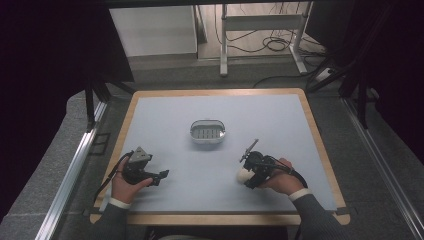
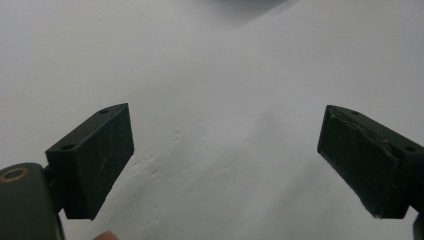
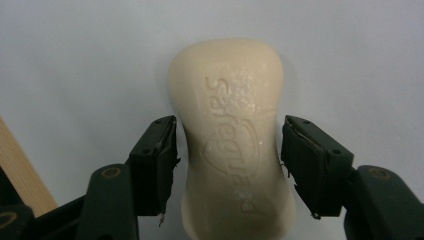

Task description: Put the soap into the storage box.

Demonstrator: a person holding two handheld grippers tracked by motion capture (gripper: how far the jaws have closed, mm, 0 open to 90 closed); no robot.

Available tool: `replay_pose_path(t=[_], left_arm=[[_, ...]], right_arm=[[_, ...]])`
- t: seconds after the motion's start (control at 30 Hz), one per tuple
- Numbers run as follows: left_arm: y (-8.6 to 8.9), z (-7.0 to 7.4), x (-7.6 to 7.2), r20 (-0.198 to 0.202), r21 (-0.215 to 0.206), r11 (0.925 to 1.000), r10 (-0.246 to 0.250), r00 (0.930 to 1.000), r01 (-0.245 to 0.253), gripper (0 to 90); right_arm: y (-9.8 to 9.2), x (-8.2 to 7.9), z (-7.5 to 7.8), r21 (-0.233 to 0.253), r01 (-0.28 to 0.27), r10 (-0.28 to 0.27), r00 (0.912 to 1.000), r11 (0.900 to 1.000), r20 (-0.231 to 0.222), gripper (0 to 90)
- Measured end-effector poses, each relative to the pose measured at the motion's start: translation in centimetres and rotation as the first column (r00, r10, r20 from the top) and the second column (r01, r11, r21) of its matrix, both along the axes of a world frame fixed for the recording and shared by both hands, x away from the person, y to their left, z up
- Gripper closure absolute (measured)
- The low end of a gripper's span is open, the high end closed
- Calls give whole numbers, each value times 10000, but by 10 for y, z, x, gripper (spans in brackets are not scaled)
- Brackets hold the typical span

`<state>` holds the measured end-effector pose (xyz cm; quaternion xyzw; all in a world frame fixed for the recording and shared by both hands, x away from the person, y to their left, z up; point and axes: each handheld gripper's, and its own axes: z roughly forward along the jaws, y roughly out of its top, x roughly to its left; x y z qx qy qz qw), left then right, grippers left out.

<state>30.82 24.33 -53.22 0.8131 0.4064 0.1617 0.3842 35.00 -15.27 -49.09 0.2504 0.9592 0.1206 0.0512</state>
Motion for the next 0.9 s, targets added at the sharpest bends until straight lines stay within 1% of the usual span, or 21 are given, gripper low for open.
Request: replay_pose_path(t=[0.03,0.07,0.17,0.27,0.33,0.47,0.57,0.63,0.7,0.73,0.77,0.9], left_arm=[[0,0,0,-1,4,10000,-7,10000,7,83],[0,0,0,-7,18,10000,-11,10000,11,83],[0,-1,0,-39,31,10000,-18,10000,19,83],[0,-1,1,-36,30,10000,-21,10000,21,83],[0,-1,0,-34,36,10000,-11,10000,12,83],[0,-1,1,-31,48,10000,-11,10000,11,83],[0,-1,1,-49,55,10000,-15,10000,15,83],[0,-1,1,-37,61,10000,-14,10000,14,83],[0,-1,1,-29,62,10000,-9,10000,9,83],[0,-1,0,-32,59,10000,-13,10000,13,83],[0,-1,0,-30,55,10000,-15,10000,16,83],[0,-1,1,-34,67,10000,-11,10000,11,83]], right_arm=[[1,1,-1,-57,-53,53,10000,10000,-26,400],[2,1,-3,-243,-36,35,10000,9997,-47,425],[3,2,-4,-315,-76,72,9999,9995,-137,487],[4,2,-4,-354,-43,36,9998,9994,-183,492],[6,2,-3,-480,-92,89,9999,9988,-56,495],[6,2,-2,-538,-214,210,9997,9983,-95,496],[5,3,3,-431,-210,207,9998,9988,-76,496],[4,3,10,-339,-190,191,9998,9992,21,497],[4,4,12,-342,-221,224,9997,9992,85,496],[4,4,16,-304,-257,260,9996,9992,102,497],[4,4,16,-304,-257,260,9996,9992,102,497],[3,7,26,-135,-305,309,9992,9994,266,497]])
